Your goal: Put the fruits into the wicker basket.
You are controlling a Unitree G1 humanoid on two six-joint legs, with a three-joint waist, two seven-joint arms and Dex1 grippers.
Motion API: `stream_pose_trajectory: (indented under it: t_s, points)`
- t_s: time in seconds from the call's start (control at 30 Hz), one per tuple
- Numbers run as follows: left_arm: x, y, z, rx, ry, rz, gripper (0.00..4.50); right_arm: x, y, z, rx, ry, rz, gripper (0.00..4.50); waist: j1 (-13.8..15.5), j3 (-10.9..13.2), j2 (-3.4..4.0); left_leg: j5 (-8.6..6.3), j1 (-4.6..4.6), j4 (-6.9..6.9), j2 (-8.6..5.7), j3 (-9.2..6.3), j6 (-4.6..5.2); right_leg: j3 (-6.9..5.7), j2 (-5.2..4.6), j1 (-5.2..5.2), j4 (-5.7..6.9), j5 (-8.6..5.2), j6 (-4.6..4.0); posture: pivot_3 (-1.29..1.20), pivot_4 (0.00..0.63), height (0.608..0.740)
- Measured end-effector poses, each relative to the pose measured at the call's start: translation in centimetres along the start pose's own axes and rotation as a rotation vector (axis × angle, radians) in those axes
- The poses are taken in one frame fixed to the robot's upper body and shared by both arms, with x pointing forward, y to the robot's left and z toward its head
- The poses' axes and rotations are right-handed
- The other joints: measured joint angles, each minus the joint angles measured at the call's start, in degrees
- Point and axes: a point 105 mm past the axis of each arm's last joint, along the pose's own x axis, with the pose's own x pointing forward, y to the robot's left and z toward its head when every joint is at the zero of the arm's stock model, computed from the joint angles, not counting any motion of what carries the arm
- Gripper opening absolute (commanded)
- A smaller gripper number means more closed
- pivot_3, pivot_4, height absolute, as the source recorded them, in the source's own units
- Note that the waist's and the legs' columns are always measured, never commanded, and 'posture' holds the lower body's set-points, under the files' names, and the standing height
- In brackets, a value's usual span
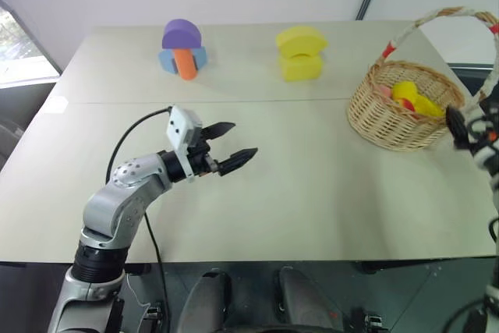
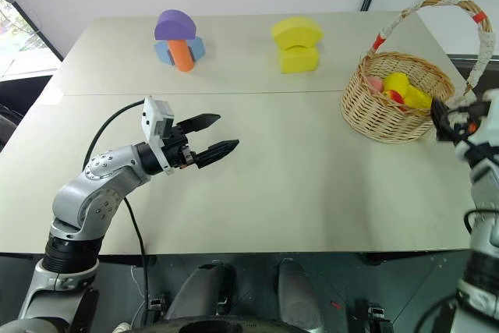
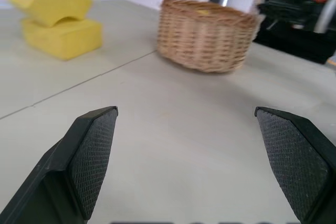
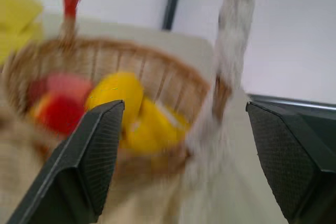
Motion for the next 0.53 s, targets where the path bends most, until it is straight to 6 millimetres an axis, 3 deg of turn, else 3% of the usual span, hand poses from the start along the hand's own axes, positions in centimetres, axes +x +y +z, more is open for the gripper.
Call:
stream_pose_trajectory:
  t_s: [0.1, 0.27, 0.4, 0.53]
  points:
    - [-0.9, 1.3, -1.5, 0.004, 0.034, 0.06, 4.5, -1.9, 3.8, -0.4, -0.002, 0.009, 0.24, 3.84, -0.51, -0.01, 0.02, 0.0, 0.07, -0.02, 0.09, 0.01, 0.0, 0.01, 0.05, 0.01, 0.02, 0.0, 0.0, 0.0, 0.15, 0.74]
    - [-2.7, 3.1, -3.3, 0.023, 0.087, 0.161, 4.5, -3.2, 10.6, -0.6, -0.015, 0.01, 0.553, 3.84, -0.34, -0.01, 0.02, 0.01, 0.11, -0.01, 0.11, 0.0, -0.02, 0.0, 0.03, 0.03, 0.04, 0.0, 0.01, 0.0, 0.15, 0.74]
    - [-3.8, 3.8, -4.0, 0.014, 0.103, 0.224, 4.5, -3.1, 13.2, -1.4, 0.0, 0.023, 0.644, 3.84, 0.1, 0.0, 0.0, 0.0, 0.05, 0.0, 0.04, -0.02, -0.02, 0.0, -0.1, 0.02, 0.0, 0.0, 0.01, 0.0, 0.15, 0.74]
    - [-4.7, 4.1, -4.6, 0.01, 0.109, 0.266, 4.5, -2.3, 14.1, -1.6, -0.017, 0.016, 0.67, 3.84, 0.14, -0.01, 0.0, -0.01, 0.01, 0.0, 0.02, -0.08, -0.02, -0.02, -0.13, 0.02, -0.06, 0.0, 0.01, 0.0, 0.15, 0.74]
